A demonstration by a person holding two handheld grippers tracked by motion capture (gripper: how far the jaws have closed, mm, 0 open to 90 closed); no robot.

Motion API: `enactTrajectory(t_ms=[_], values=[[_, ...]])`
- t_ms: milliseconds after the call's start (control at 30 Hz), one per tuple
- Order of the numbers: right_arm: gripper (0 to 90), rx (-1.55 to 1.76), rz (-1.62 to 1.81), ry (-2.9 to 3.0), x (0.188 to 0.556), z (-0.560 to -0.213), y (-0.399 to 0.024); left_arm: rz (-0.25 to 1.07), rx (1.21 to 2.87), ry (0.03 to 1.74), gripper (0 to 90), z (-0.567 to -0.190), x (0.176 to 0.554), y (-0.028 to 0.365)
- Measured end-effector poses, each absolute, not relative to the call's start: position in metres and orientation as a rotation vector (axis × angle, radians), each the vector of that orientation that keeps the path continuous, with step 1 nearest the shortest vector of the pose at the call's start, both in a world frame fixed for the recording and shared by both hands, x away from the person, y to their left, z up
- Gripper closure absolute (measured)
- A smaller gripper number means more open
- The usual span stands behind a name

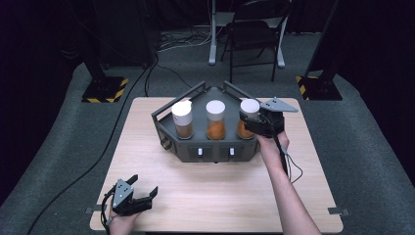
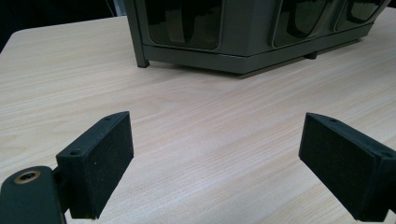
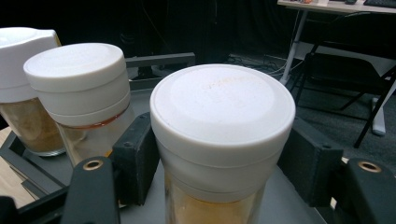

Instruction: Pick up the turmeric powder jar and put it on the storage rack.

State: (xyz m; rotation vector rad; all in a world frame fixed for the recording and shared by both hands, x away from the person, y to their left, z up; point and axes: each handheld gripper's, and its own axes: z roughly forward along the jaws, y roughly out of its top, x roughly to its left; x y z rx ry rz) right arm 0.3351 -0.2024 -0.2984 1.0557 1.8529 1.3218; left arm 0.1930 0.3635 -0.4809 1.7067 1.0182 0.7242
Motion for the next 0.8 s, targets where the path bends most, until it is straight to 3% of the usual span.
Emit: enactTrajectory(t_ms=[533, 800], values=[[32.5, 1.056, 1.347, 1.86, 0.341, -0.306, -0.207, 0.724, 1.707, 1.017, 10.2, -0.481, 0.193, 0.364], [22.6, 1.053, 1.352, 1.853, 0.335, -0.306, -0.215, 0.724, 1.708, 1.018, 10.2, -0.481, 0.193, 0.364]])
